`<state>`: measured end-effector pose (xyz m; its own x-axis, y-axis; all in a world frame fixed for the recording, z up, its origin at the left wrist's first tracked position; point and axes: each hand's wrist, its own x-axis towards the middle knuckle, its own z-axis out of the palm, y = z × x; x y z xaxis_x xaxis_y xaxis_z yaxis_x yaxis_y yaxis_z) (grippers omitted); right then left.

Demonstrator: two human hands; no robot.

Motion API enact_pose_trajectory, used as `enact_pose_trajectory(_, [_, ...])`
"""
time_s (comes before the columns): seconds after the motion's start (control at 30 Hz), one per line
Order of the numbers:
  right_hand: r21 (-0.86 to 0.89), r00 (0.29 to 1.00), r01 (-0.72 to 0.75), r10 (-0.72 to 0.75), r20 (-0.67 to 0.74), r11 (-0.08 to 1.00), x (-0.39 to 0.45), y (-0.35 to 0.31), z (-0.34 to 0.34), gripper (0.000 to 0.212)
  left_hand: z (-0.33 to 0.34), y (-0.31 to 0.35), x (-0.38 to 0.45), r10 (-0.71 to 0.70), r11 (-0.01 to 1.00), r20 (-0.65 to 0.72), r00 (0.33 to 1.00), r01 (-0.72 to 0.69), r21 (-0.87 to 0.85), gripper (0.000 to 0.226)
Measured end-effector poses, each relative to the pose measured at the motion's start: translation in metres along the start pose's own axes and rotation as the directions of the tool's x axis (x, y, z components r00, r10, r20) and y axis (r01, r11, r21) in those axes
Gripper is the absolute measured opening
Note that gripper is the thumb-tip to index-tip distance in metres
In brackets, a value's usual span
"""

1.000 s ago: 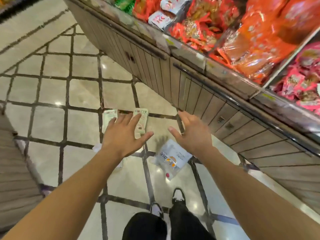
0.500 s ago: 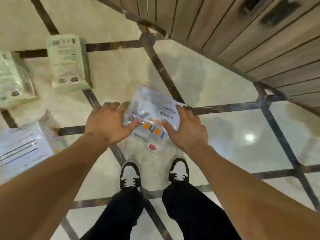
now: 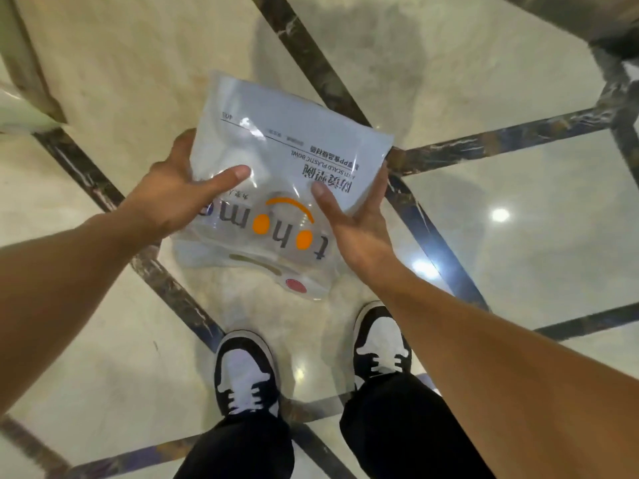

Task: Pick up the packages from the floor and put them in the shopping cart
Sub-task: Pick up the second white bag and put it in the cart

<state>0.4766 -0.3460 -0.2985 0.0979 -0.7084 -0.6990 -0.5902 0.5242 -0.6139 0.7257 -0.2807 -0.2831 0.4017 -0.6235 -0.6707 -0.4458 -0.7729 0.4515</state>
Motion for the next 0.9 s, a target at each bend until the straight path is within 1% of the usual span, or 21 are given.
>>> enact_pose_trajectory(0.07, [0.079,1.000,0.008,-0.007,-0.010,0.997,0.003,0.002,0.002,0.103,0.004,0.001,-0.004,0.036,0.997,-0.033,0.999,-0.038,-0.065,0.088])
enact_pose_trajectory(0.17, [0.123,0.999,0.008,-0.004,-0.035,0.992,-0.007,-0.010,-0.008,0.097,0.003,0.011,-0.022,0.072,0.996,-0.079,0.994,-0.076,-0.048,0.078])
enact_pose_trajectory(0.23, [0.142,0.998,0.029,-0.021,-0.057,0.989,-0.022,-0.021,-0.024,0.094,-0.003,0.025,-0.043,0.066,0.997,-0.108,0.992,-0.071,-0.040,0.083])
enact_pose_trajectory(0.3, [0.139,0.997,0.047,-0.038,-0.071,0.989,-0.044,-0.040,-0.046,0.091,-0.014,0.044,-0.070,0.046,0.997,-0.126,0.991,-0.053,-0.053,0.092])
enact_pose_trajectory(0.4, [0.145,0.994,0.072,-0.059,-0.096,0.987,-0.087,-0.077,-0.089,0.080,-0.040,0.087,-0.114,0.023,0.998,-0.148,0.989,-0.032,-0.062,0.104])
enact_pose_trajectory(0.5, [0.163,0.988,0.085,-0.063,-0.139,0.983,-0.137,-0.124,-0.140,0.084,-0.073,0.142,-0.163,0.015,0.997,-0.147,0.989,-0.026,-0.074,0.102])
enact_pose_trajectory(0.53, [0.166,0.985,0.096,-0.069,-0.160,0.981,-0.154,-0.141,-0.160,0.080,-0.086,0.163,-0.180,0.020,0.996,-0.145,0.989,-0.032,-0.085,0.099])
enact_pose_trajectory(0.6, [0.179,0.973,0.121,-0.081,-0.215,0.976,-0.192,-0.171,-0.205,0.066,-0.111,0.213,-0.218,0.066,0.992,-0.137,0.988,-0.080,-0.094,0.095])
enact_pose_trajectory(0.63, [0.189,0.966,0.131,-0.082,-0.244,0.973,-0.215,-0.187,-0.228,0.063,-0.124,0.240,-0.240,0.104,0.989,-0.135,0.985,-0.117,-0.090,0.095])
enact_pose_trajectory(0.7, [0.222,0.949,0.172,-0.100,-0.299,0.960,-0.263,-0.223,-0.272,0.065,-0.154,0.294,-0.288,0.200,0.975,-0.149,0.968,-0.212,-0.073,0.098])
enact_pose_trajectory(0.77, [0.259,0.922,0.209,-0.101,-0.373,0.943,-0.320,-0.251,-0.316,0.059,-0.183,0.349,-0.339,0.283,0.955,-0.131,0.950,-0.292,-0.052,0.100])
enact_pose_trajectory(0.83, [0.270,0.880,0.248,-0.100,-0.465,0.930,-0.382,-0.277,-0.357,0.046,-0.212,0.400,-0.393,0.374,0.923,-0.077,0.924,-0.379,-0.066,0.097])
enact_pose_trajectory(0.9, [0.253,0.810,0.294,-0.100,-0.577,0.922,-0.446,-0.301,-0.393,0.043,-0.237,0.446,-0.446,0.472,0.879,-0.037,0.881,-0.474,-0.054,0.089])
